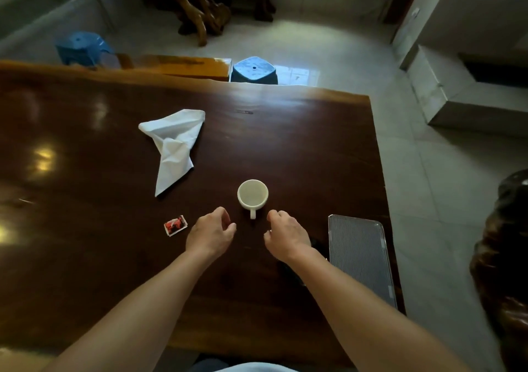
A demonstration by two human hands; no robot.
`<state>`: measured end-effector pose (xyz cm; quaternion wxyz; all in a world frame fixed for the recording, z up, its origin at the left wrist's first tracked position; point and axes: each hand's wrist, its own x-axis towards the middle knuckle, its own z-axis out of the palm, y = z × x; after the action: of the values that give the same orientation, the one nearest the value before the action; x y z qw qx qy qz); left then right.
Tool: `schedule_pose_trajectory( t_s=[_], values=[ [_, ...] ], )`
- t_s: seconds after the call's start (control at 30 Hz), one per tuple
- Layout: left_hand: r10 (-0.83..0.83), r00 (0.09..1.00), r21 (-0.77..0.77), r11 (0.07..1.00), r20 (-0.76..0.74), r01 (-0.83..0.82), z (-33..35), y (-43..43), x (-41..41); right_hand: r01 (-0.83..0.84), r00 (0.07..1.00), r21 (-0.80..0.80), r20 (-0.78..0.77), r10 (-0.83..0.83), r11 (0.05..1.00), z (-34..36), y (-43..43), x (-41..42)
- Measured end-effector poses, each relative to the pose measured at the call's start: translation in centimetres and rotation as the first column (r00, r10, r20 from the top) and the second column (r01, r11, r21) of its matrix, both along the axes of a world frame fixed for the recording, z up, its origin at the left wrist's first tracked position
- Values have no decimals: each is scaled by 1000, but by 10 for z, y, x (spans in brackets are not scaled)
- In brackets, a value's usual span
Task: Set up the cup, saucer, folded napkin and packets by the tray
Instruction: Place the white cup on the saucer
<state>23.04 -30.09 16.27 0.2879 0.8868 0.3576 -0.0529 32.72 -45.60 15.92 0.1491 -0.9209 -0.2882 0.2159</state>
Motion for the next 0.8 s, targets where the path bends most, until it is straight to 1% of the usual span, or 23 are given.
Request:
schedule_pose_trajectory(
  t_s=[0.1, 0.23, 0.43, 0.6, 0.8],
  values=[
    [-102, 994, 48, 993, -46, 104, -8, 10, 2, 18, 1000, -28, 12, -18, 999, -3, 6, 3],
    [-244, 962, 101, 961, -119, 256, -20, 21, 13, 65, 998, -96, 7, -64, 993, -7, 5, 9],
    [-373, 912, 134, 908, -173, 397, -38, 32, 34, 87, 995, -236, -20, -95, 968, -19, 1, 38],
    [-434, 872, 91, 882, -227, 462, -56, 50, 54, 112, 991, -288, -37, -128, 951, -32, 19, 54],
    [-448, 853, 57, 877, -267, 478, -82, 75, 76, 124, 979, -303, -119, -167, 945, -58, 47, 69]
  ],
)
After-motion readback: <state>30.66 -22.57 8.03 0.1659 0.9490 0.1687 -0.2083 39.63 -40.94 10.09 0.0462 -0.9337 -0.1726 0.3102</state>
